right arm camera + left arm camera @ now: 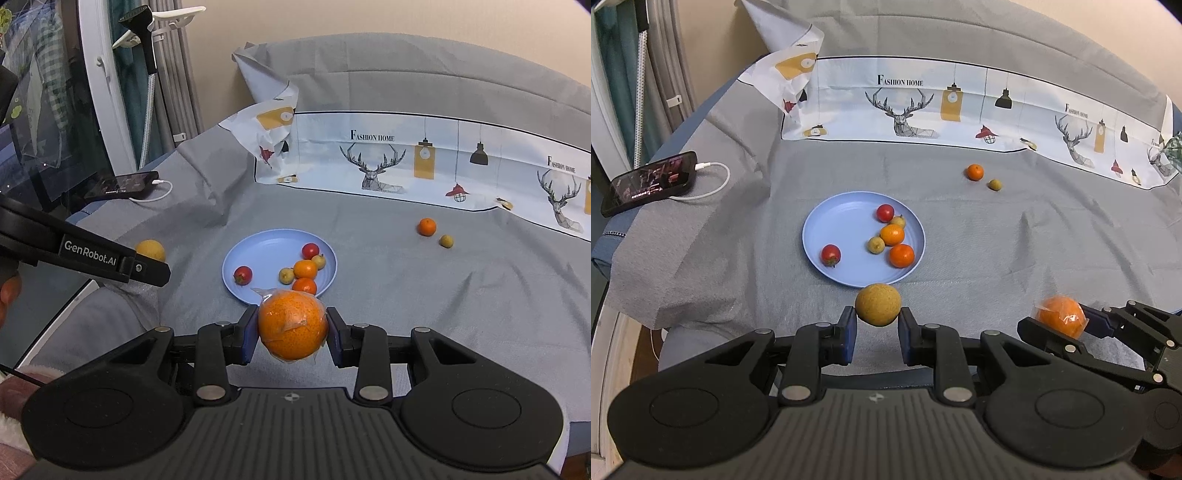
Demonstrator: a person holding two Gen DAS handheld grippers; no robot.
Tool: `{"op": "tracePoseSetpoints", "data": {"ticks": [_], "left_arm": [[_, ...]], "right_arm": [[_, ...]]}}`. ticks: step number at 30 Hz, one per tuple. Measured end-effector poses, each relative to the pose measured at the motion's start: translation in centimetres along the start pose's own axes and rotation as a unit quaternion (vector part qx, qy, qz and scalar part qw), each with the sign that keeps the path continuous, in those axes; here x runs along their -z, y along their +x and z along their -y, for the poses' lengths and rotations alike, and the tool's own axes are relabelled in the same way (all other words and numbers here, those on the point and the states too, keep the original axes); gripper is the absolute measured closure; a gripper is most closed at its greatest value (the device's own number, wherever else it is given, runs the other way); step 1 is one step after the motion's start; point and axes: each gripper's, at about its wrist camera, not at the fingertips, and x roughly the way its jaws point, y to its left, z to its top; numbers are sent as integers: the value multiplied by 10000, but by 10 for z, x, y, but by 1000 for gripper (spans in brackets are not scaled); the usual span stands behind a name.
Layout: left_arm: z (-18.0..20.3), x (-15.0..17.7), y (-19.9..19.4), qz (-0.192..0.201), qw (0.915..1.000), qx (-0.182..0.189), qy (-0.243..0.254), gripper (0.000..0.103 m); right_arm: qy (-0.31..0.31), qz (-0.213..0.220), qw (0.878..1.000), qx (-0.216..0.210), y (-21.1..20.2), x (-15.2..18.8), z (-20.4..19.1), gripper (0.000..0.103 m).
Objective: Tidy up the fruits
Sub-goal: 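Carry the yellow fruit and orange over the blue plate with both tools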
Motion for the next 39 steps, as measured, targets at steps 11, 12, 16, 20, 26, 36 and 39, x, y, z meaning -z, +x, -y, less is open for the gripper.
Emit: {"op": "tracePoseSetpoints", "data": {"ticks": [11, 12, 16, 20, 26, 36, 39], "left_arm": [[-14, -12, 18, -176, 9997, 60, -144, 77], [-17, -14, 21, -202, 9996, 56, -178, 77], [-29, -27, 36, -272, 9992, -35, -277, 77], [-40, -46, 57, -361, 9986, -136, -360, 77], [-48, -71, 99, -556, 9973, -176, -449, 77], [-50, -101, 176, -847, 9959, -171, -267, 77], [-49, -106, 198, -924, 9955, -133, -189, 77]], "right_arm": [[-37, -240, 9997, 15, 20, -5, 0, 64], [-35, -271, 9996, 20, 23, -6, 0, 64], [-16, -325, 9995, 55, 36, -10, 1, 64], [51, -419, 9991, 32, 57, -18, 3, 64], [121, -591, 9982, -6, 101, -33, 6, 64], [270, -995, 9946, -93, 180, -51, 12, 64], [253, -1103, 9935, -96, 203, -50, 12, 64]]}}
